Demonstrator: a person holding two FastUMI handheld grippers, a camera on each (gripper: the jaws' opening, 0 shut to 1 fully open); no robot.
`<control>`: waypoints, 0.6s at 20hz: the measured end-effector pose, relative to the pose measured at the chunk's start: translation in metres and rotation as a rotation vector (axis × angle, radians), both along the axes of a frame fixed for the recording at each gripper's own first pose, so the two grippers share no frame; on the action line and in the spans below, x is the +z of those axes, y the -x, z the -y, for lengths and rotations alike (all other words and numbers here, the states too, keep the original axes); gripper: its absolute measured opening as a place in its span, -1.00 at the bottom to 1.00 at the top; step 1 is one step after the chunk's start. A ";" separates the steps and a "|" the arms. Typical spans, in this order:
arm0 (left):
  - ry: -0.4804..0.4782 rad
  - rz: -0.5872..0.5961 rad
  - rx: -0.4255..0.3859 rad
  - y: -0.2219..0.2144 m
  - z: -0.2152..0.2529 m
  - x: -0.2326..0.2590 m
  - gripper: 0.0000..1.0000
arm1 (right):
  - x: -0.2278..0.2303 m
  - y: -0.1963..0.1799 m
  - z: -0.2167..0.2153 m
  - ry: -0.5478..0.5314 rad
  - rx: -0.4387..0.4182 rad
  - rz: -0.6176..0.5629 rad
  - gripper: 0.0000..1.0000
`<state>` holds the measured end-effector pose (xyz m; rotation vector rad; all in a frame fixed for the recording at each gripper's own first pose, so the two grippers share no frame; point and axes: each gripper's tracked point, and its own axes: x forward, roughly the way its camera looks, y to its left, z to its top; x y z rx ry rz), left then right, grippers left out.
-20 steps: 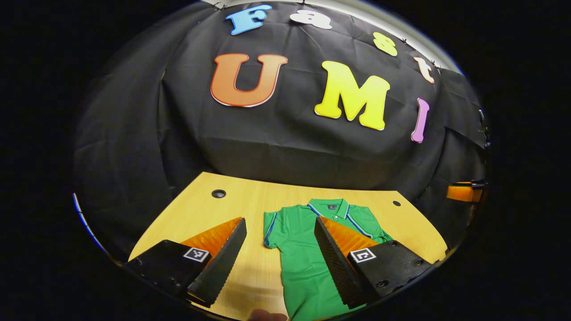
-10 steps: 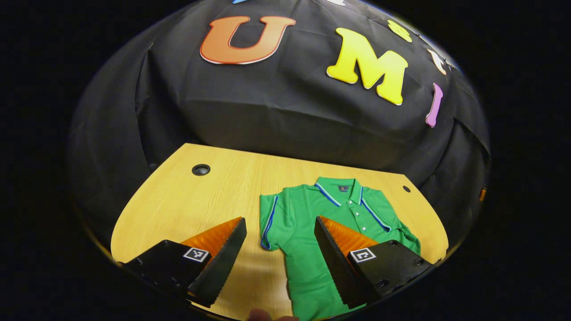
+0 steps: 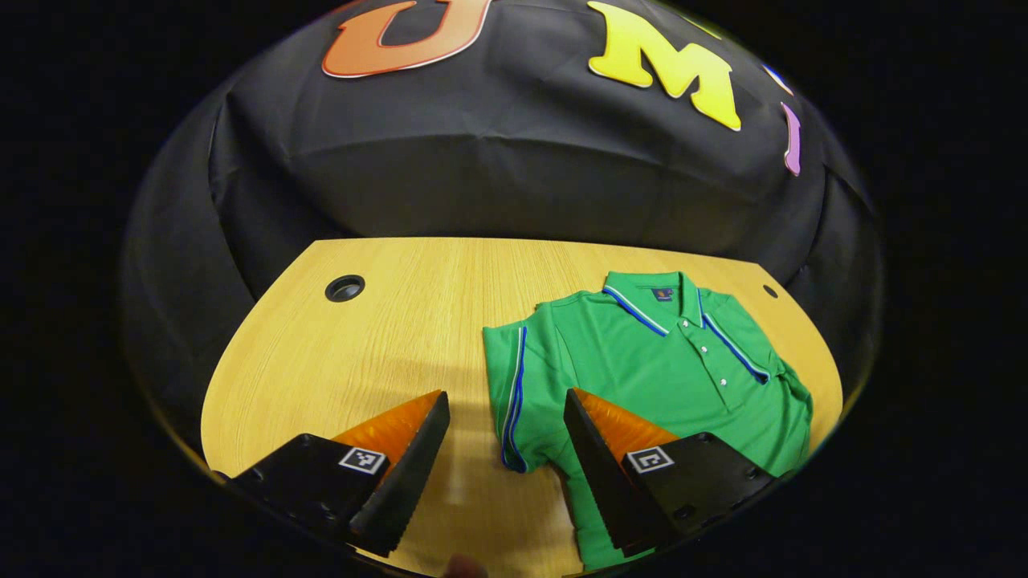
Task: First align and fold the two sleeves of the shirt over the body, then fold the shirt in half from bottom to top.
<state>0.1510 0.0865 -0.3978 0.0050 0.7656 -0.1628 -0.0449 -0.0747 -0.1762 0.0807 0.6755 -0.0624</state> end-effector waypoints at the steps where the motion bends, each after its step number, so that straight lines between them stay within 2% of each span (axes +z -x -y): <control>1: -0.023 -0.008 -0.009 -0.003 -0.001 -0.006 0.72 | -0.002 0.002 0.003 0.001 -0.010 -0.005 0.84; 3: -0.057 -0.024 -0.042 -0.008 0.001 -0.016 0.60 | -0.007 0.005 0.009 -0.008 -0.035 -0.014 0.84; 4: -0.081 -0.029 -0.062 -0.010 0.003 -0.020 0.72 | -0.011 0.006 0.012 -0.014 -0.049 -0.018 0.84; 5: -0.103 -0.033 -0.082 -0.012 0.003 -0.024 0.52 | -0.013 0.008 0.014 -0.020 -0.062 -0.025 0.84; 7: -0.143 -0.044 -0.101 -0.015 0.002 -0.031 0.53 | -0.022 0.012 0.017 -0.036 -0.078 -0.042 0.84; 8: -0.153 -0.046 -0.106 -0.017 0.002 -0.032 0.46 | -0.024 0.012 0.018 -0.045 -0.085 -0.048 0.84; 9: -0.158 -0.041 -0.110 -0.019 0.003 -0.031 0.27 | -0.026 0.012 0.020 -0.051 -0.095 -0.050 0.92; 10: -0.170 -0.034 -0.108 -0.021 0.000 -0.030 0.25 | -0.028 0.011 0.021 -0.055 -0.100 -0.051 0.84; 12: -0.190 -0.031 -0.104 -0.023 -0.004 -0.031 0.06 | -0.030 0.010 0.021 -0.065 -0.103 -0.052 0.84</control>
